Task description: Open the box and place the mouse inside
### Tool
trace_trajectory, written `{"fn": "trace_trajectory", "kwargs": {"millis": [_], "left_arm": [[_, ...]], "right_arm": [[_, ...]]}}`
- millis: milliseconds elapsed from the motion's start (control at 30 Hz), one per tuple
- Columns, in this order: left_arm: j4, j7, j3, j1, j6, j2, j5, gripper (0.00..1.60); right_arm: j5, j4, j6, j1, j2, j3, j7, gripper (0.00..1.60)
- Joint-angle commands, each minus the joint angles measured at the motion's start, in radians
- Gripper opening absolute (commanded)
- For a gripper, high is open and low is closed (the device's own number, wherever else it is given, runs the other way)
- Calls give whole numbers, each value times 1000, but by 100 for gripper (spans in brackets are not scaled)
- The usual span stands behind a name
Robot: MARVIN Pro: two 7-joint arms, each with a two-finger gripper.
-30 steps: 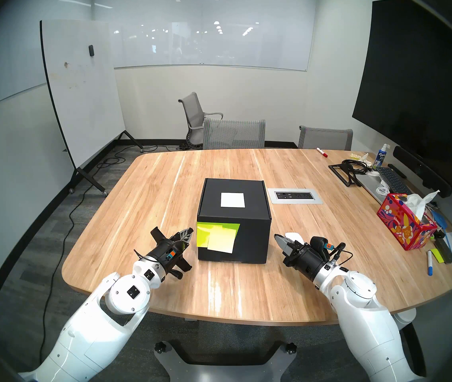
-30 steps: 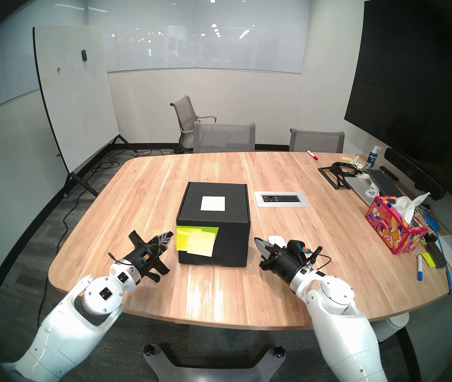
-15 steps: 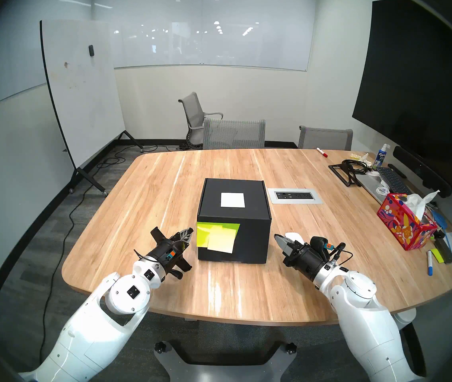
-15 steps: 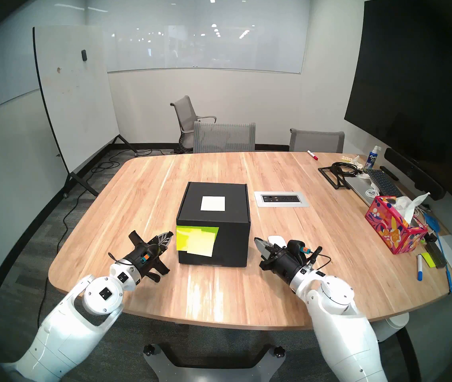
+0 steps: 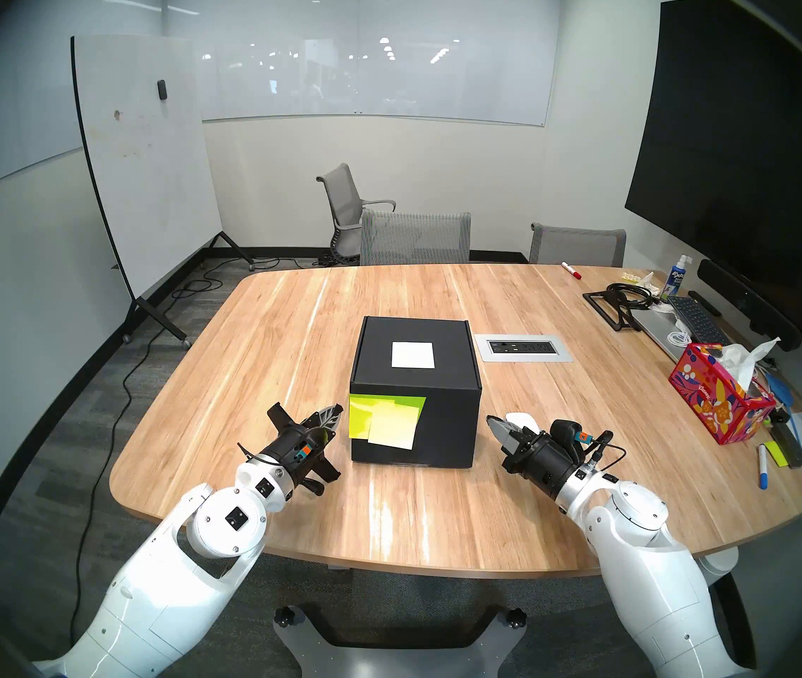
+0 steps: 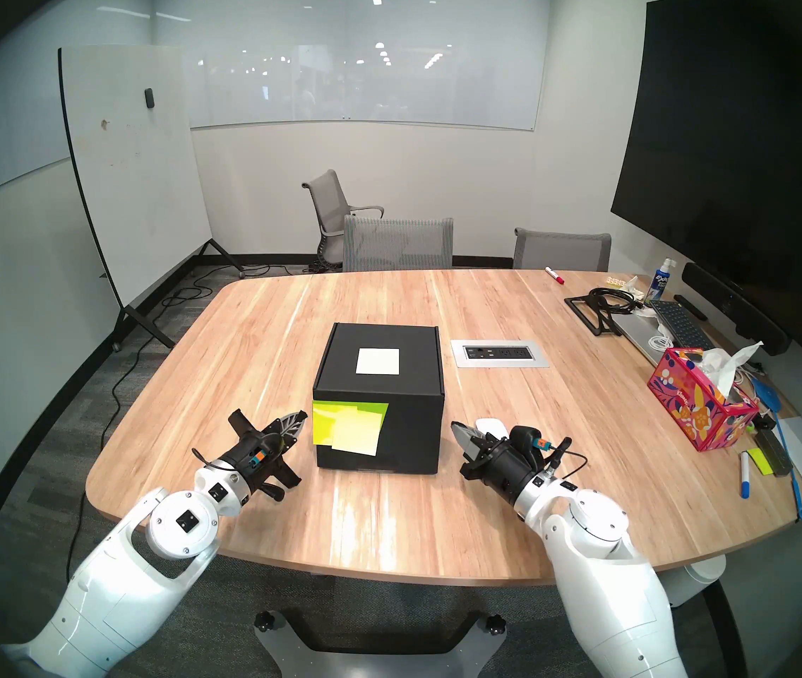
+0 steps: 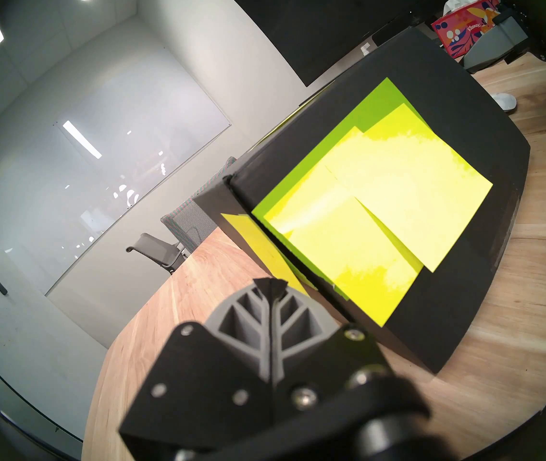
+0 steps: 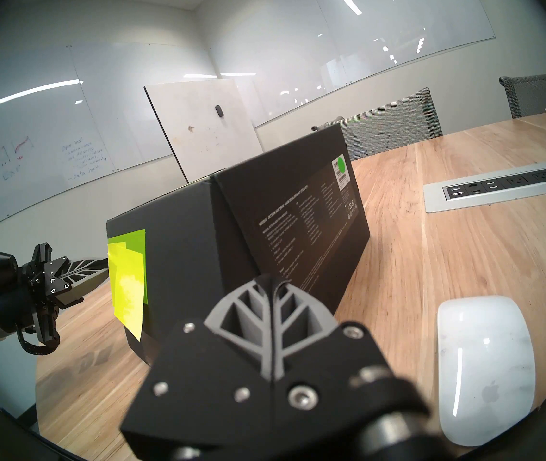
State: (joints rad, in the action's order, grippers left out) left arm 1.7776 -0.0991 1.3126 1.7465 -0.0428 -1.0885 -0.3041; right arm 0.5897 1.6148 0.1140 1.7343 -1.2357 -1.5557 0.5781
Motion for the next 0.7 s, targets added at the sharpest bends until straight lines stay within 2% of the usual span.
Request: {"fn": "trace_trajectory", "kwargs": {"millis": [0,667], "left_arm": [[17,2,1,-5,-6,1,-3,0],[17,2,1,-5,-6,1,-3,0]], "right_arm": [[-2,15,1,-11,2,0,0,0],[-3,15,2,-11,2,-1,0,0]]}}
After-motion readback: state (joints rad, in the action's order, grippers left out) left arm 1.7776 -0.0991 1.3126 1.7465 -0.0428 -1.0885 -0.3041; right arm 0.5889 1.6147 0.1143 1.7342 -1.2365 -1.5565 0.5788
